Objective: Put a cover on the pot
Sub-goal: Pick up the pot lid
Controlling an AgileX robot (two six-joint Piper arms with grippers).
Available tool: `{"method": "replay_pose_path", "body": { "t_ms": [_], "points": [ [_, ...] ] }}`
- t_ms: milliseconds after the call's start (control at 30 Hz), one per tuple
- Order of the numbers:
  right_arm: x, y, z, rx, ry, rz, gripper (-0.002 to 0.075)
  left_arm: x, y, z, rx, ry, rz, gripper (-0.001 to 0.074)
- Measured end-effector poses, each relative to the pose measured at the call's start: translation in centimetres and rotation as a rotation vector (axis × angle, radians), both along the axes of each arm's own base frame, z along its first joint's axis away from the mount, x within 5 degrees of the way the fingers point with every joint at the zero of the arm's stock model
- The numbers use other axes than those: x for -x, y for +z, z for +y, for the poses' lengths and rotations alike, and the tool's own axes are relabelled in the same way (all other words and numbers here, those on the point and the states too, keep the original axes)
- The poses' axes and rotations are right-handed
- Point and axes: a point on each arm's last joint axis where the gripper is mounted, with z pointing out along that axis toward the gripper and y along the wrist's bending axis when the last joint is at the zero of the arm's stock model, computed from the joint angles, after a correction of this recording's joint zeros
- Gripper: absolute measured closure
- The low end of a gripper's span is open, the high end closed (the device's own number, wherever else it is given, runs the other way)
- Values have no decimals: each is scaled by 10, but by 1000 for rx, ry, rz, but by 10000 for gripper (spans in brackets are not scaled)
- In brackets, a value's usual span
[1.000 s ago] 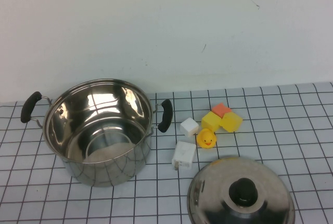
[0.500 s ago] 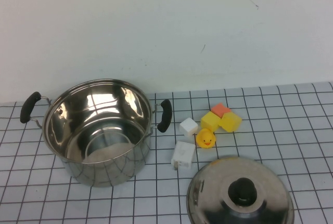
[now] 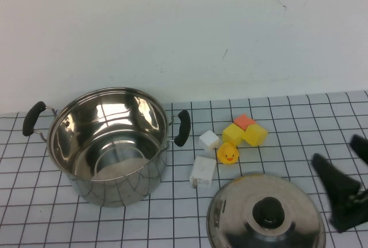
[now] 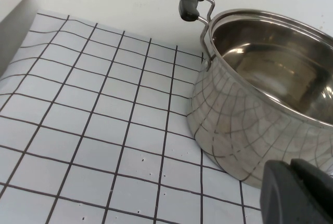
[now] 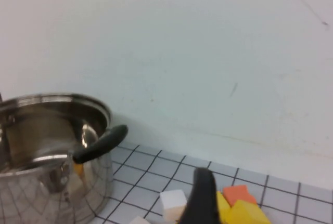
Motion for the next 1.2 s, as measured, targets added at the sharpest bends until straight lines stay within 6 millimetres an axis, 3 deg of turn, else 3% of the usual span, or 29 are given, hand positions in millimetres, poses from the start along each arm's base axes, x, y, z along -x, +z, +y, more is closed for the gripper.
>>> {"method": "replay_pose_path", "body": {
  "t_ms": [200, 433, 833, 1067, 1200],
  "points": [
    [-19, -47, 22, 92, 82, 136, 167, 0, 0, 0, 0, 0, 0, 738],
    [-34, -85, 38, 158, 125, 273, 167, 0, 0, 0, 0, 0, 0, 738],
    [-57, -127, 54, 213, 138, 369, 166, 0, 0, 0, 0, 0, 0, 738],
    [-58, -131, 55, 165, 121, 409, 171, 0, 0, 0, 0, 0, 0, 738],
    [-58, -131, 55, 147, 118, 417, 253, 0, 0, 0, 0, 0, 0, 738]
  ]
}}
